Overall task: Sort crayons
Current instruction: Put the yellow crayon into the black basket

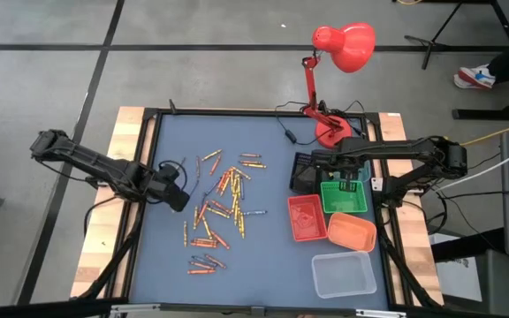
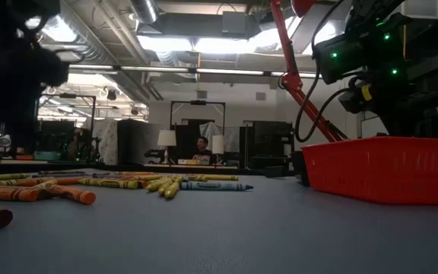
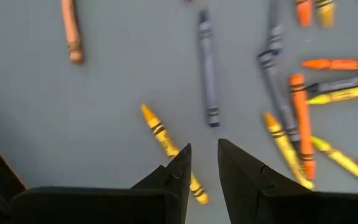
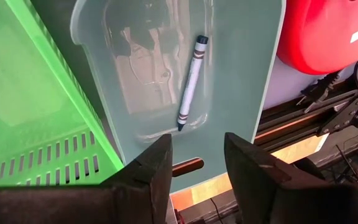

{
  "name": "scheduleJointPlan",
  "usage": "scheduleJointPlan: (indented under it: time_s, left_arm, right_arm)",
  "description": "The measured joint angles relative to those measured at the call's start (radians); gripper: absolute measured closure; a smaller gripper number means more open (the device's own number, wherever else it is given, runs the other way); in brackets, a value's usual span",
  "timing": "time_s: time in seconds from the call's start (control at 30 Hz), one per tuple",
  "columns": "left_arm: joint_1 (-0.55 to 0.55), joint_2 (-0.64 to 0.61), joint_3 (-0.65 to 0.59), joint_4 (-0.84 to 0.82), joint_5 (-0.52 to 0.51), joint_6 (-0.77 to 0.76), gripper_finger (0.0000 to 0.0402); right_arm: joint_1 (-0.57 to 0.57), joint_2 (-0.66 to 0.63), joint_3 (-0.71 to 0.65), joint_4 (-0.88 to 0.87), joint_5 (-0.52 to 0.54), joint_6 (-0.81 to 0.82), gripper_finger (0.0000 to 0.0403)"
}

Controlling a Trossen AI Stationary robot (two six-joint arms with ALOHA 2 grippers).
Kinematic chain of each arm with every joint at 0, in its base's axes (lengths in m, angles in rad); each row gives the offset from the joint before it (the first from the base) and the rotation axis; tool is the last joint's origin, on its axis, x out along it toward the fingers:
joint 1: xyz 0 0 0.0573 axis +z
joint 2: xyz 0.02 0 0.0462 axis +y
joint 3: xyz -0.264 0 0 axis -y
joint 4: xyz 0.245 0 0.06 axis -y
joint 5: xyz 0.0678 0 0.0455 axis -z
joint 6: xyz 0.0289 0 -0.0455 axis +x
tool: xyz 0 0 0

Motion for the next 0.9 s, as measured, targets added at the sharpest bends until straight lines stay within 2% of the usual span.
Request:
scheduleJointPlan:
  time_s: [0.27,0.67,0.9]
  left_arm:
    - [0.0,0.044,-0.075,0.065,0.01,-0.059,0.0338]
    - [0.0,0.189,-0.082,0.078,0.034,-0.113,0.0337]
    - [0.0,0.269,-0.082,0.17,0.043,-0.114,0.0337]
  right_arm:
    - [0.0,0.0,0.0,0.0,0.0,0.0,0.0258]
    - [0.0,0.0,0.0,0.024,0.0,0.0,0.0258]
    - [0.0,0.0,0.0,0.023,0.0,0.0,0.0258]
